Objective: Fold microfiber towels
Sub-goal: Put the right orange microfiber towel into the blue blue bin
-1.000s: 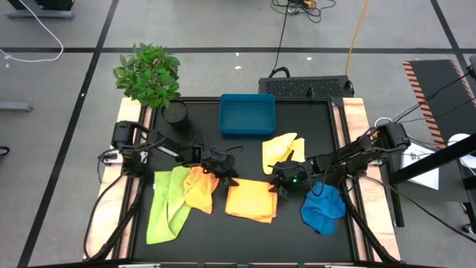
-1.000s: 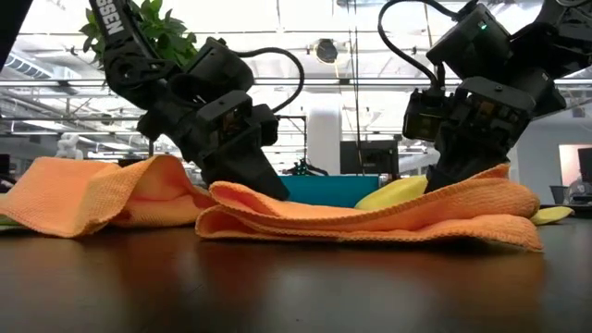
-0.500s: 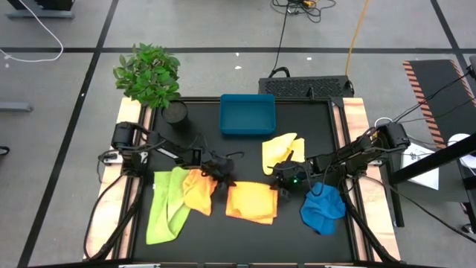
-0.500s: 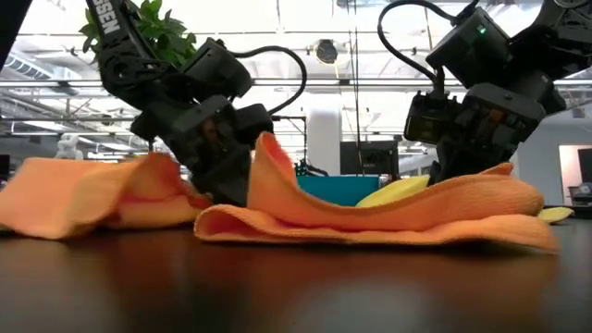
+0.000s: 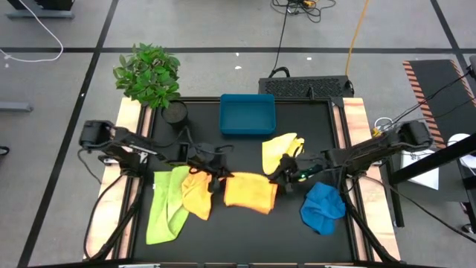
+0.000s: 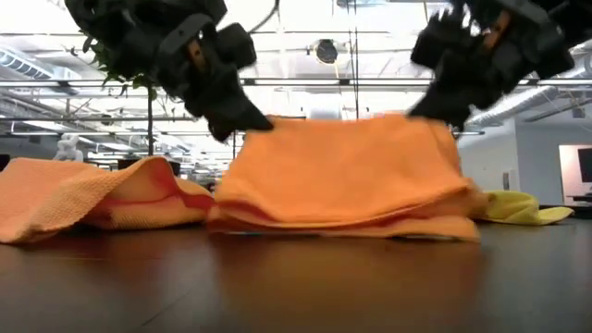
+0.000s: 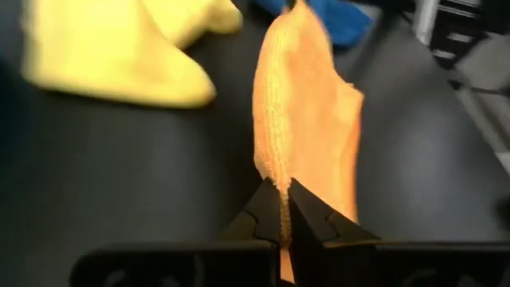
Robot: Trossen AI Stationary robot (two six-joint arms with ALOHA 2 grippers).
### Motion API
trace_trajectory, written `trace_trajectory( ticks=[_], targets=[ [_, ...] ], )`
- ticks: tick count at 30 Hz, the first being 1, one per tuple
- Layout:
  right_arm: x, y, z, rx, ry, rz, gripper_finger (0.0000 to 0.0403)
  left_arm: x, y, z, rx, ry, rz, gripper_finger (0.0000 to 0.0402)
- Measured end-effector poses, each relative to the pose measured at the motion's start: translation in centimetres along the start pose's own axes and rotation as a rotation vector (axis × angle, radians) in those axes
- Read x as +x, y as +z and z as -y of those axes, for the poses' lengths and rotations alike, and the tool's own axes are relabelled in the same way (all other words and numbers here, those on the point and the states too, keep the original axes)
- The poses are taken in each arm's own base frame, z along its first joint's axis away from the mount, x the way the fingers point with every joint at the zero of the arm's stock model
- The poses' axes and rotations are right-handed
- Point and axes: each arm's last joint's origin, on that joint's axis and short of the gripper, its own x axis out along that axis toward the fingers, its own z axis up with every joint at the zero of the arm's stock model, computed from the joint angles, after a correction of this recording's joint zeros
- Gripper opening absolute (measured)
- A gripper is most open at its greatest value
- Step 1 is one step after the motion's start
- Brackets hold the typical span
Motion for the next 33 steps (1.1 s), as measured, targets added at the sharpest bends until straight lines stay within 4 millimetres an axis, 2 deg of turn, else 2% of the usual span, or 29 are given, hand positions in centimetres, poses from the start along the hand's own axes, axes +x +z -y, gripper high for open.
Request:
trace_trajectory(
  ticks=[5, 8, 19, 26, 33],
  targets=[
    [-2.4, 1.9, 0.2, -0.065, -0.057, 0.151, 0.0001, -2.3, 1.8, -0.2, 0.060, 0.148, 0.110, 0.0004],
    [-3.4, 2.8, 0.9, -0.085, -0.091, 0.207, 0.0001, -2.9, 2.4, -0.8, 0.077, 0.207, 0.152, 0.0005],
    [-5.4, 5.4, 5.7, -0.142, -0.295, 0.290, 0.0000, -4.5, 3.8, -5.3, 0.074, 0.421, 0.245, 0.0004],
    [-7.2, 8.5, 8.0, -0.197, -0.374, 0.348, 0.0000, -6.2, 6.7, -7.8, 0.099, 0.519, 0.237, 0.0004],
    [-7.8, 11.2, 9.8, -0.211, -0.419, 0.349, 0.0000, -8.0, 9.3, -8.9, 0.121, 0.582, 0.198, 0.0004]
  ],
)
